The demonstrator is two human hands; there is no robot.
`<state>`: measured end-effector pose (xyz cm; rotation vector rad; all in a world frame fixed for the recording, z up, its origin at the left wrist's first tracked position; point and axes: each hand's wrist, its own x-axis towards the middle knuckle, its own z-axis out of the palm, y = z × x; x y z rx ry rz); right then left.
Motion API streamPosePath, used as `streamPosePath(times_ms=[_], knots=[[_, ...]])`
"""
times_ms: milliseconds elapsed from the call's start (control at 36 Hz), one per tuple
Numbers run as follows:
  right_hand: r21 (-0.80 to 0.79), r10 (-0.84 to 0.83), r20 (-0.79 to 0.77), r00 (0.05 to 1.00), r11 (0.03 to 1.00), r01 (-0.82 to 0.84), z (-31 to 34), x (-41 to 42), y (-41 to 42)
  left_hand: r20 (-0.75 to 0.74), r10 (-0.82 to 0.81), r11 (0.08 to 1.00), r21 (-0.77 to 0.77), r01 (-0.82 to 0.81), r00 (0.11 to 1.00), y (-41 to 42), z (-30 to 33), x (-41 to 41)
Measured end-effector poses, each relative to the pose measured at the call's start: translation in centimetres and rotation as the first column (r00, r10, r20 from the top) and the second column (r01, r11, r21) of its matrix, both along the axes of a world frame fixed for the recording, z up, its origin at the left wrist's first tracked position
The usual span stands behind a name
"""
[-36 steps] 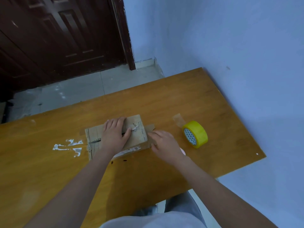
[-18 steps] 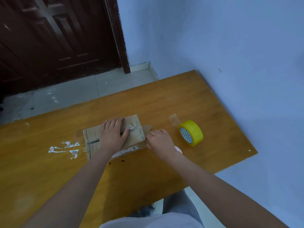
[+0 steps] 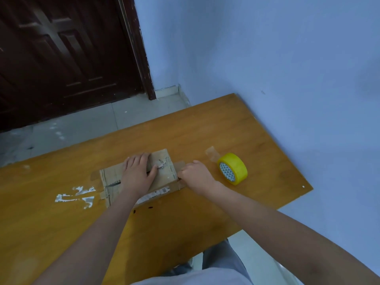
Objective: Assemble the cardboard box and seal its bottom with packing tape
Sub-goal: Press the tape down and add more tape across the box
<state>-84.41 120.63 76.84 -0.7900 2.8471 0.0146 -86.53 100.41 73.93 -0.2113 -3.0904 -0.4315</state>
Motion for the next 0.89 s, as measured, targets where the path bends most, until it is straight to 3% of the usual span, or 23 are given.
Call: streamPosePath(times_ms=[278, 611, 889], knots=[[-0.023, -0.076, -0.001, 0.997, 0.997, 0.076, -0.3, 0.2, -0.1, 0.015, 0.019, 1.000, -0.014, -0.019, 1.000, 0.2, 0.4, 0.2], [0.089, -0.094, 0.069, 0.993, 0.992, 0.088, 0.0, 0.4, -1.1, 0.016, 0.014, 0.999, -0.039, -0.013, 1.000, 0.1, 0.1, -0.1], [0.078, -0.004, 0.080, 0.997, 0.997, -0.002, 0.7, -0.4, -0.5, 0.023, 0.018, 0.999, -0.043, -0.017, 1.000, 0.1, 0.3, 0.1]])
